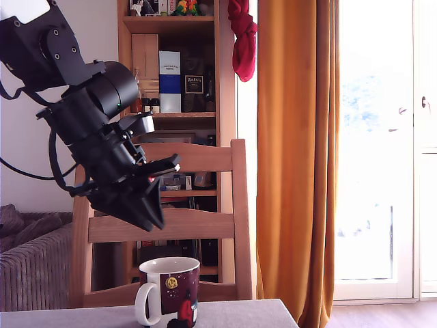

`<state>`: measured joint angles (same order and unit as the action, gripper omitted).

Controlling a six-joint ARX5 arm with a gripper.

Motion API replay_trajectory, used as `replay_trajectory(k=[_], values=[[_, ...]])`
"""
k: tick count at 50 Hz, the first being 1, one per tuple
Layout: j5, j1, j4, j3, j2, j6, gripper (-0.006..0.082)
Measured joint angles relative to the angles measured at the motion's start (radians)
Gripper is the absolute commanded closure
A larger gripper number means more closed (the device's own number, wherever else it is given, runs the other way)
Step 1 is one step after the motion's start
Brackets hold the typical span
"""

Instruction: Pick the grey coffee capsule and place it inside the red coffee cup

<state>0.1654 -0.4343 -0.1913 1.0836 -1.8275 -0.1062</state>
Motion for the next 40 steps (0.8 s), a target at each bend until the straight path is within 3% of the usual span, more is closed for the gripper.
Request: replay_trajectory(k=[9, 30, 40], values=[[-0.054, 0.048, -0.039, 0.0, 0.103, 0.06, 0.0783], [-0.068, 0.223, -0.118, 0.0, 0.249, 0.112, 0.0783], [-0.107, 0.255, -0.15, 0.0, 0.357, 0.127, 0.0783]])
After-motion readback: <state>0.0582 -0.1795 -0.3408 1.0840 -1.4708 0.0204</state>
